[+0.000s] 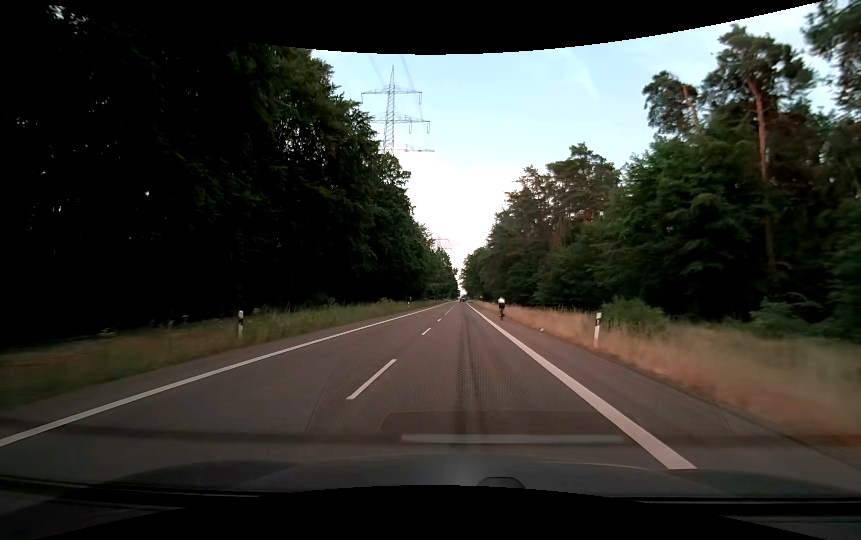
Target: Follow the waypoints while adhering to traffic rules and regulations
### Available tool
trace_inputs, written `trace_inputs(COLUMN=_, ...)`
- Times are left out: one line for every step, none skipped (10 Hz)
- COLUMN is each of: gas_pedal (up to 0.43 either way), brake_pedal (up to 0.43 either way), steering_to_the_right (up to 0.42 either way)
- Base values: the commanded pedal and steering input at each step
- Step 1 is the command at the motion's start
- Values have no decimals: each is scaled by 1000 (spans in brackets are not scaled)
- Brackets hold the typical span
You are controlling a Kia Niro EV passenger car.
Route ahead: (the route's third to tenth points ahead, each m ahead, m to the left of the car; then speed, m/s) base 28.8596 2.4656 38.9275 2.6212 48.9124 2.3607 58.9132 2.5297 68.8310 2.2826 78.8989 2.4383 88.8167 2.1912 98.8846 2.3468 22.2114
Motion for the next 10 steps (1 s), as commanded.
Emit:
trace_inputs(gas_pedal=67, brake_pedal=0, steering_to_the_right=-3)
trace_inputs(gas_pedal=67, brake_pedal=0, steering_to_the_right=-3)
trace_inputs(gas_pedal=67, brake_pedal=0, steering_to_the_right=-3)
trace_inputs(gas_pedal=67, brake_pedal=0, steering_to_the_right=-2)
trace_inputs(gas_pedal=67, brake_pedal=0, steering_to_the_right=-2)
trace_inputs(gas_pedal=67, brake_pedal=0, steering_to_the_right=-2)
trace_inputs(gas_pedal=67, brake_pedal=0, steering_to_the_right=-3)
trace_inputs(gas_pedal=67, brake_pedal=0, steering_to_the_right=-2)
trace_inputs(gas_pedal=67, brake_pedal=0, steering_to_the_right=-2)
trace_inputs(gas_pedal=59, brake_pedal=0, steering_to_the_right=-1)
